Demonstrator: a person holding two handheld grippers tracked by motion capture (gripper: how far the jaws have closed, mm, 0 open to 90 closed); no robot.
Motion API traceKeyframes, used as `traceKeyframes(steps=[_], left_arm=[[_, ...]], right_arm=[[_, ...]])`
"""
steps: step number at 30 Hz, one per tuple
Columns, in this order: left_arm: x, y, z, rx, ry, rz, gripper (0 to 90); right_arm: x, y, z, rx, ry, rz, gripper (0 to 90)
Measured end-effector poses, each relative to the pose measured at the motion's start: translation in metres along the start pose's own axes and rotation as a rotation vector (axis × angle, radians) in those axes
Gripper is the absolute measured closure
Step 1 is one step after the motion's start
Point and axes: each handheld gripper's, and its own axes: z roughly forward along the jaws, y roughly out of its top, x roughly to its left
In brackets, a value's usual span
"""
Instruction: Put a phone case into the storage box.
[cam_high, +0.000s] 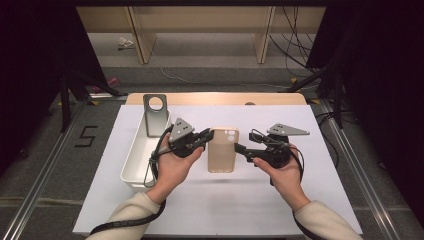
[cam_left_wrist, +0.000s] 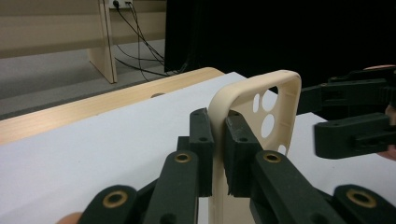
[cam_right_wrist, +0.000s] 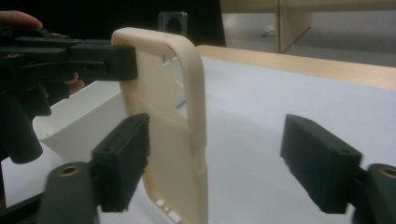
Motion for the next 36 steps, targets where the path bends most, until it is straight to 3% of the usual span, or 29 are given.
traceKeyframes(steps=[8,17,36], left_arm=[[0.009,0.005,-0.008,-0.016,0.022,0.014,83.0],[0.016,0.012,-0.016,-0.04,0.034,0.017,83.0],[0.026,0.021,-0.028,-0.065,0.06,0.012,83.0]], right_arm=[[-0.003,-0.002,-0.009,-0.005,-0.018,-0.067,18.6],[-0.015,-0.008,-0.028,-0.025,-0.067,-0.073,17.7],[-0.031,-0.022,-0.058,-0.021,-0.106,-0.081,16.8]])
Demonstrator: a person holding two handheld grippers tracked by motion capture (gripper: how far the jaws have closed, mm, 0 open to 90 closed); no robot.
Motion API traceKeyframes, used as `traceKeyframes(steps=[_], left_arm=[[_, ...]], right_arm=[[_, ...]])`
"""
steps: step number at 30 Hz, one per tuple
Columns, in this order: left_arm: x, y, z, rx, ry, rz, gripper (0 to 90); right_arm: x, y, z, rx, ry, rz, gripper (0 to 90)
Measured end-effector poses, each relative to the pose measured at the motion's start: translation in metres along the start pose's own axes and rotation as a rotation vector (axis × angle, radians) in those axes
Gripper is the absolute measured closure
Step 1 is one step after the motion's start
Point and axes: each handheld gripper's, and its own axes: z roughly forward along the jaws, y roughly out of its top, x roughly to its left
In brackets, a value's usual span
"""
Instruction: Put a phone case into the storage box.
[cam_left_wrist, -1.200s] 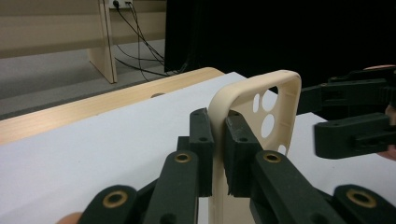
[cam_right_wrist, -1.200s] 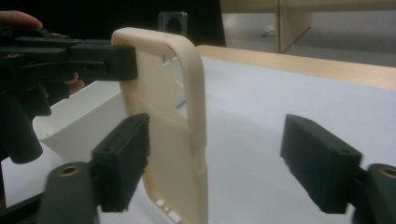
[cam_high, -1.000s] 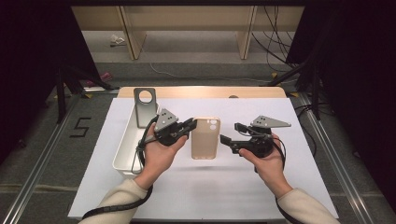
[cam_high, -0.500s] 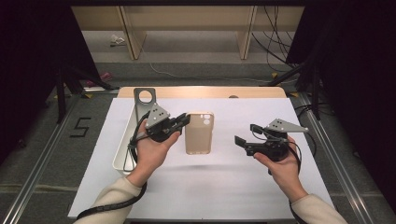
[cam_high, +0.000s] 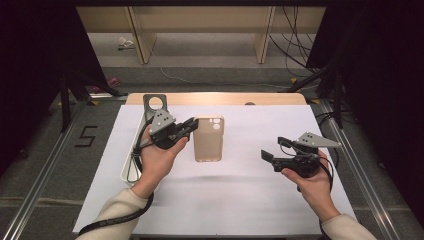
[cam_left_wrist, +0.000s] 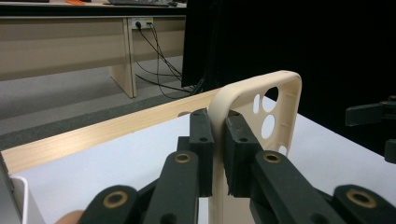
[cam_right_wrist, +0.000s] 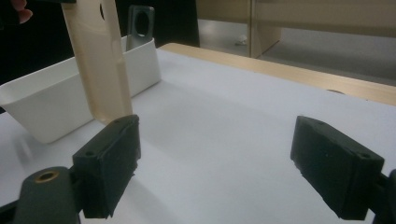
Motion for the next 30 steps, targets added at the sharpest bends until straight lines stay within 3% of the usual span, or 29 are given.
traceKeyframes(steps=[13,30], left_arm=[[0.006,0.004,-0.005,-0.011,0.015,-0.004,83.0],[0.017,0.01,-0.012,-0.025,0.037,0.021,83.0]], right_arm=[[-0.001,-0.003,-0.009,-0.004,-0.015,-0.009,16.8],[-0.006,-0.008,-0.015,-0.003,-0.036,0.007,16.8]])
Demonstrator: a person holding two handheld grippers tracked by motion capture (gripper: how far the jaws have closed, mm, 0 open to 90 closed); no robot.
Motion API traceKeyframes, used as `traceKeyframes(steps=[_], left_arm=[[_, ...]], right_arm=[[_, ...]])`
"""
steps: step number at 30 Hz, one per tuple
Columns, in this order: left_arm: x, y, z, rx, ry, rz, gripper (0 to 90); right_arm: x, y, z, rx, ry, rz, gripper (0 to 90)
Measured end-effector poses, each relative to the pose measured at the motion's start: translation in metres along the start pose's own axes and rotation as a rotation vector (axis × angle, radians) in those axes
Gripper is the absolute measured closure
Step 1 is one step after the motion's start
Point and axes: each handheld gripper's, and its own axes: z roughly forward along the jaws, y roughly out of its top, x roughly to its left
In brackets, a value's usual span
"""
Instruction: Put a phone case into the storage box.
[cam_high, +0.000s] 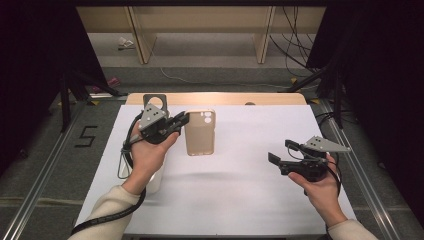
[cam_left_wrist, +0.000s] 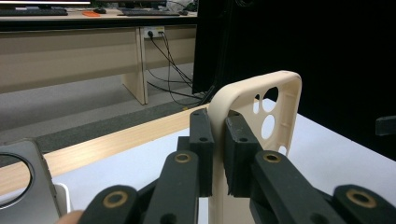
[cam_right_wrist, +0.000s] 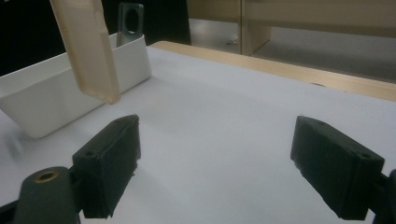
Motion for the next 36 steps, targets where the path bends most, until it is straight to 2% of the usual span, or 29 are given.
traceKeyframes(steps=[6,13,15,26,36], left_arm=[[0.009,0.002,-0.004,-0.002,0.015,0.002,83.1],[0.026,0.01,-0.012,-0.011,0.018,0.02,83.0],[0.033,0.012,-0.015,-0.019,0.026,0.012,83.0],[0.049,0.018,-0.025,-0.033,0.065,0.012,83.1],[0.059,0.022,-0.032,-0.044,0.077,0.014,83.1]], right_arm=[[-0.001,0.0,-0.001,-0.001,-0.005,0.004,16.8],[-0.002,0.0,-0.001,0.001,-0.01,0.005,16.8],[-0.002,-0.001,0.0,0.0,-0.01,0.007,16.8],[-0.002,-0.001,0.0,0.0,-0.014,0.006,16.8],[-0.002,-0.001,0.0,-0.001,-0.015,0.008,16.8]])
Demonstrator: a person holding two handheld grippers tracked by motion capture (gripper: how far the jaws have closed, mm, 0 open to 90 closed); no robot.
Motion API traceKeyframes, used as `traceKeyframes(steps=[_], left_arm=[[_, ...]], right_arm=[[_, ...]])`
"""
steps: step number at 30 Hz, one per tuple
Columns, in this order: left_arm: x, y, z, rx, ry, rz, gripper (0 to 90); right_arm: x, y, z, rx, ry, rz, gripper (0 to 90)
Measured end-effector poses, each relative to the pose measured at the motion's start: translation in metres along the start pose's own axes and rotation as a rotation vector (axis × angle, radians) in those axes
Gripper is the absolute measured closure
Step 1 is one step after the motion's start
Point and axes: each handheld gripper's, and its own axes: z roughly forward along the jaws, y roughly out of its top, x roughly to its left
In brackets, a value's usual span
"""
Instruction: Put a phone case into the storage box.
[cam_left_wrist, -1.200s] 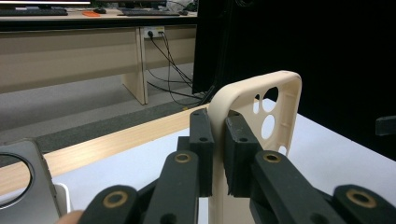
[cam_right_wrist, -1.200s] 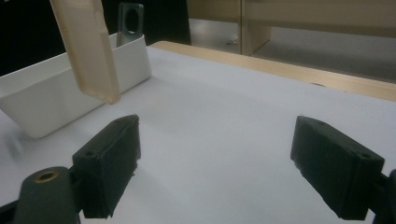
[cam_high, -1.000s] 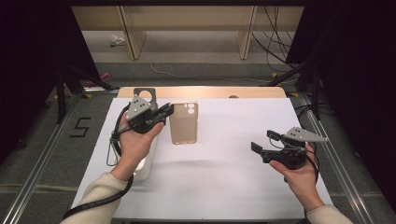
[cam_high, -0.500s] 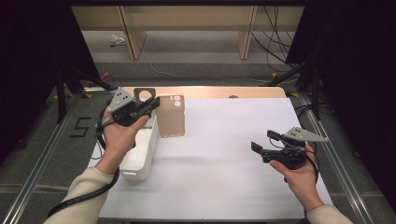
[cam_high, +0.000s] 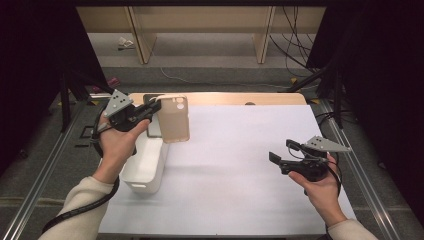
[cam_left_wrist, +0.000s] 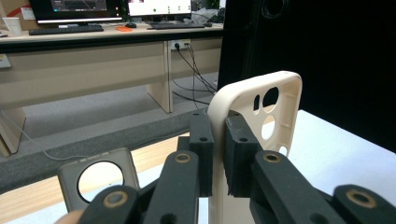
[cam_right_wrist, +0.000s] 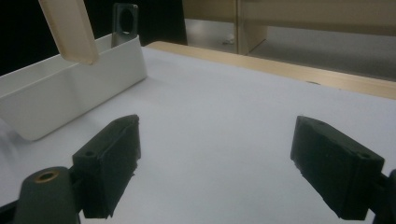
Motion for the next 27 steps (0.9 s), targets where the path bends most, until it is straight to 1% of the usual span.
traceKeyframes(steps=[7,8,12,16,19,20,21,27], left_arm=[[0.009,0.006,-0.005,-0.005,0.014,0.008,83.0],[0.011,0.008,-0.006,-0.007,0.021,0.009,83.1],[0.016,0.011,-0.007,-0.009,0.023,0.009,83.0],[0.024,0.014,-0.01,-0.005,0.031,0.015,83.0],[0.028,0.015,-0.011,-0.005,0.035,0.016,83.0],[0.031,0.017,-0.012,-0.002,0.041,0.022,83.0],[0.031,0.017,-0.012,-0.002,0.041,0.022,83.0],[0.044,0.018,-0.013,-0.001,0.058,0.029,83.0]], right_arm=[[0.0,0.0,0.0,0.0,0.001,0.001,16.8],[0.0,0.0,0.0,0.0,0.001,0.001,16.8],[0.0,0.0,0.0,0.001,0.001,0.001,16.8],[-0.001,0.0,0.0,0.0,0.0,0.001,16.8],[-0.001,0.0,0.0,0.001,0.0,0.002,16.8],[-0.001,0.0,0.0,0.0,-0.001,0.002,16.8],[-0.001,0.0,0.0,0.0,-0.001,0.002,16.8],[-0.001,0.0,0.0,0.0,0.0,0.003,16.8]])
